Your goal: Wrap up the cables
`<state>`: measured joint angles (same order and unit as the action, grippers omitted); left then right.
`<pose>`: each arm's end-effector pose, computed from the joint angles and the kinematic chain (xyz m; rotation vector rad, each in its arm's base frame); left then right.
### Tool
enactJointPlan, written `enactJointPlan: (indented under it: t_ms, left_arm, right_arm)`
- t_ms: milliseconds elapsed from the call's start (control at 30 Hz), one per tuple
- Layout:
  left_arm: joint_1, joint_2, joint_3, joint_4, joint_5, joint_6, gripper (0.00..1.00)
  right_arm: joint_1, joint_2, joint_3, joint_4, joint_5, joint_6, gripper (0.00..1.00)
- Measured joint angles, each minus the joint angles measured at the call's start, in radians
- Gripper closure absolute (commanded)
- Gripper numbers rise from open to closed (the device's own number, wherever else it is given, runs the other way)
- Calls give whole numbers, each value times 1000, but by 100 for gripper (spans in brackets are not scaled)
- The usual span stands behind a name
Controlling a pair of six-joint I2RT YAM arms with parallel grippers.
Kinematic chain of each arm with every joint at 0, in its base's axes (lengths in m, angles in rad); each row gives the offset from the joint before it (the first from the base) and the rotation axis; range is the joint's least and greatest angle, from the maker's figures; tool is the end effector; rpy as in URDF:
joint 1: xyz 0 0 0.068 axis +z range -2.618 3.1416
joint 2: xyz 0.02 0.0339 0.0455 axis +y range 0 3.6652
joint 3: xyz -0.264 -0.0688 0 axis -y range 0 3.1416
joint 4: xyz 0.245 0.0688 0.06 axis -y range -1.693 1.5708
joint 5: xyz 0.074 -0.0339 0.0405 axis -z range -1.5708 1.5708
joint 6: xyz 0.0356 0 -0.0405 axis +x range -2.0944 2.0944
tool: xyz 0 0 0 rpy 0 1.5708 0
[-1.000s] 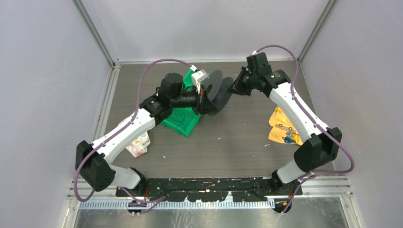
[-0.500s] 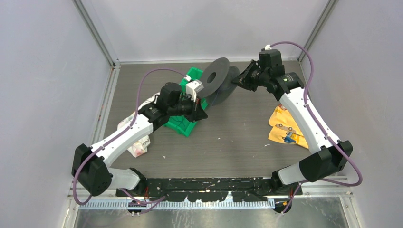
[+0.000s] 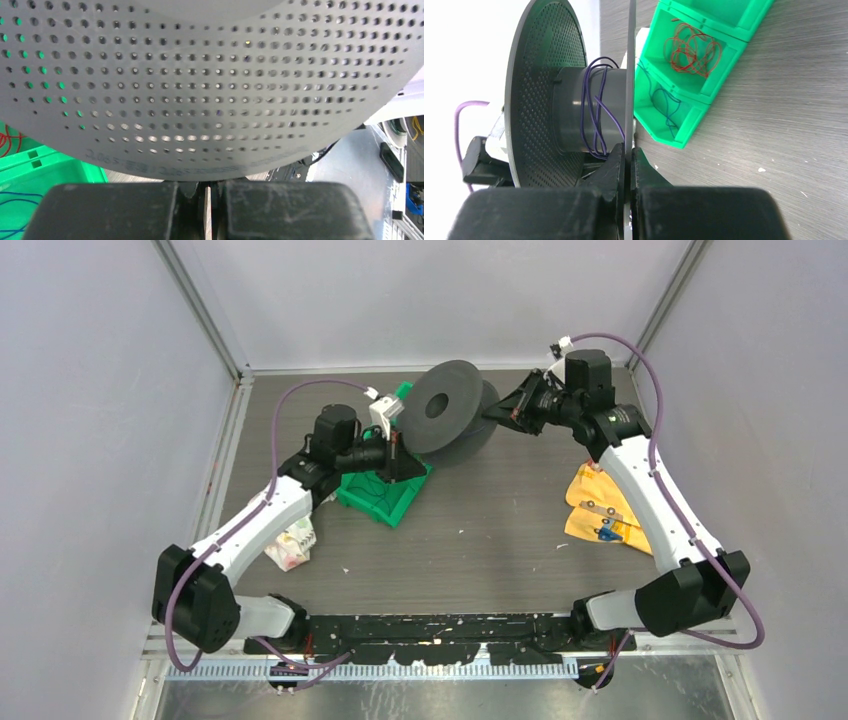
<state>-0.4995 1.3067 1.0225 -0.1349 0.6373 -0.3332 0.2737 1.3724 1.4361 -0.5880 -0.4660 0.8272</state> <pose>0.2504 -0.1608 0.3155 0.6069 2.0033 -1.1550 0.2847 0.0966 0.3948 0.3151 2.2249 1.1221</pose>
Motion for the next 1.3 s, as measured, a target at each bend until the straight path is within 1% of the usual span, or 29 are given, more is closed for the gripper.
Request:
enactJointPlan:
  t_ms: [133, 333, 467, 533, 600, 633, 733, 833, 933, 1033, 1133, 1300]
  left_arm:
    - [29, -19, 1, -3, 77, 13, 100]
    - [63, -100, 63, -103, 196, 82, 100]
    - [75, -130, 108, -89, 310, 44, 100]
    - [76, -136, 108, -34, 358, -18, 100]
    - [76, -141, 86, 66, 374, -95, 100]
    - [76, -150, 55, 144, 372, -140, 100]
    - [76, -192, -58, 335, 329, -258, 100]
    - [75, -218, -120, 434, 282, -337, 100]
    - [74, -225, -132, 525, 238, -407, 100]
    - [74, -226, -143, 627, 211, -485, 100]
    - [76, -218, -146, 719, 181, -557, 100]
    - [87, -199, -129, 734, 174, -612, 100]
  right_arm:
    - [-17, -32, -61, 96, -85, 31, 99]
    - [-37, -39, -183, 312, -243, 177, 100]
    - [-40, -39, -221, 413, -309, 282, 100]
    - [-40, -39, -230, 469, -329, 334, 100]
    - [-40, -39, -248, 547, -336, 390, 99]
    - [-39, -39, -261, 593, -341, 422, 99]
    - [-33, -39, -304, 723, -367, 514, 99]
    - [-27, -37, -341, 832, -371, 589, 99]
    - [-29, -35, -370, 937, -369, 663, 99]
    - [-32, -31, -376, 988, -369, 701, 99]
    - [-31, -31, -386, 1006, -387, 705, 99]
    - [-26, -31, -394, 987, -422, 672, 100]
